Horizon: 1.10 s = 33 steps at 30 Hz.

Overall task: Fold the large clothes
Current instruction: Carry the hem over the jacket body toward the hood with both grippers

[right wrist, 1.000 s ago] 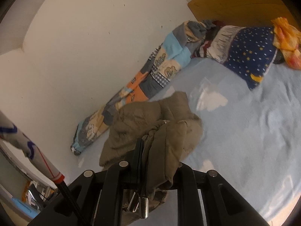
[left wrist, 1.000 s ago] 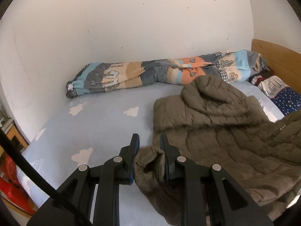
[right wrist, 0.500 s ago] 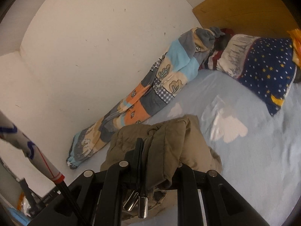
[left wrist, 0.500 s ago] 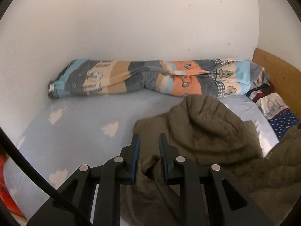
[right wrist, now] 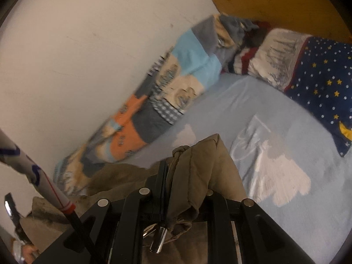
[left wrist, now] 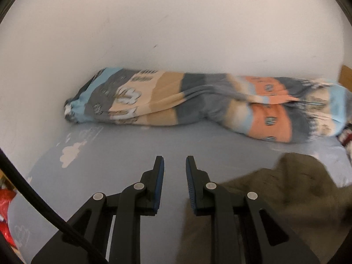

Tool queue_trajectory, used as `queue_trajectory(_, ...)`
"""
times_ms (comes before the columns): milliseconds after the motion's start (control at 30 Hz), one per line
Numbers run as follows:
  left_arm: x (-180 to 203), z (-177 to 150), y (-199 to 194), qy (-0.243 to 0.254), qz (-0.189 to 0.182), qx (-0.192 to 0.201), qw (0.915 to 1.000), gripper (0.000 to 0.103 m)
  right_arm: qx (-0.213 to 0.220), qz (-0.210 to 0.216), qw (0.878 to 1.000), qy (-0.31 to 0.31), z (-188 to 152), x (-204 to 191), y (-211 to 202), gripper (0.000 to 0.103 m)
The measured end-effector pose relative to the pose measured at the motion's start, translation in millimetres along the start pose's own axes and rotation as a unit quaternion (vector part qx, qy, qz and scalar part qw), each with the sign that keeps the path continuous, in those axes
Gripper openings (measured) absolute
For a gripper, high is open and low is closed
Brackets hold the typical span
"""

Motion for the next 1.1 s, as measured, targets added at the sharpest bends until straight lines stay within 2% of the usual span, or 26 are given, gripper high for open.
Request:
queue_trajectory(167, -35.4, 7.4, 22.2, -0.033, 0.004, -0.013, 0.9994, 0.02, -0.011, -0.053, 0.999, 0.008, 4.2, 25.3, 46.4, 0.016)
queue_trajectory(267, -37.6, -1.1, 14.5, -0.027, -0.021, -0.017, 0.9993, 0.02, -0.029, -0.072, 0.997, 0.031, 2.7, 42.4, 58.0, 0.016)
queue_trajectory(400, -1.8, -33.3, -13.5, 0.018, -0.073, -0.025, 0.9969, 0.02, -0.047, -0.016, 0.996, 0.07, 5.7, 48.5, 50.8, 0.025)
queue_trajectory(500, 42.0, -67.4, -41.1, 0.064, -0.12, -0.029, 0.9902, 0.02, -0.058, 0.022, 0.994, 0.09, 9.1, 41.3, 32.3, 0.033)
queue_trajectory(600, 76.0, -94.3, -53.9, 0.098, -0.137, -0.031, 0.9852, 0.02, -0.059, 0.038, 0.994, 0.079, 10.2, 29.2, 8.9, 0.036)
queue_trajectory(733, 115.7, -122.4, -43.4, 0.141, -0.132, -0.055, 0.9796, 0.02, -0.051, 0.047, 0.996, 0.063, 8.9, 15.1, -20.2, 0.038)
queue_trajectory(900, 129.4, -133.2, -5.7, 0.142, -0.107, -0.087, 0.9802, 0.02, -0.051, 0.062, 0.996, 0.039, 8.4, 6.1, -40.3, 0.043)
queue_trajectory(1000, 124.1, -134.7, 20.5, 0.117, -0.101, -0.109, 0.982, 0.02, -0.051, 0.116, 0.989, 0.07, 13.0, 12.6, -42.9, 0.051)
queue_trajectory(1100, 122.8, -136.4, 32.2, 0.105, -0.092, -0.114, 0.9836, 0.02, -0.035, 0.16, 0.98, 0.116, 25.4, 23.6, -53.5, 0.066)
Point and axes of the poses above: each gripper's, at about its wrist camera, not at the fingertips, and y roughly the way its jaws point, x to its right, z to its top, the point moved 6 cm from there along y, roughly the way its jaws point, and after that the axes turned 8 degrees about -x, right-handed, at the moved point
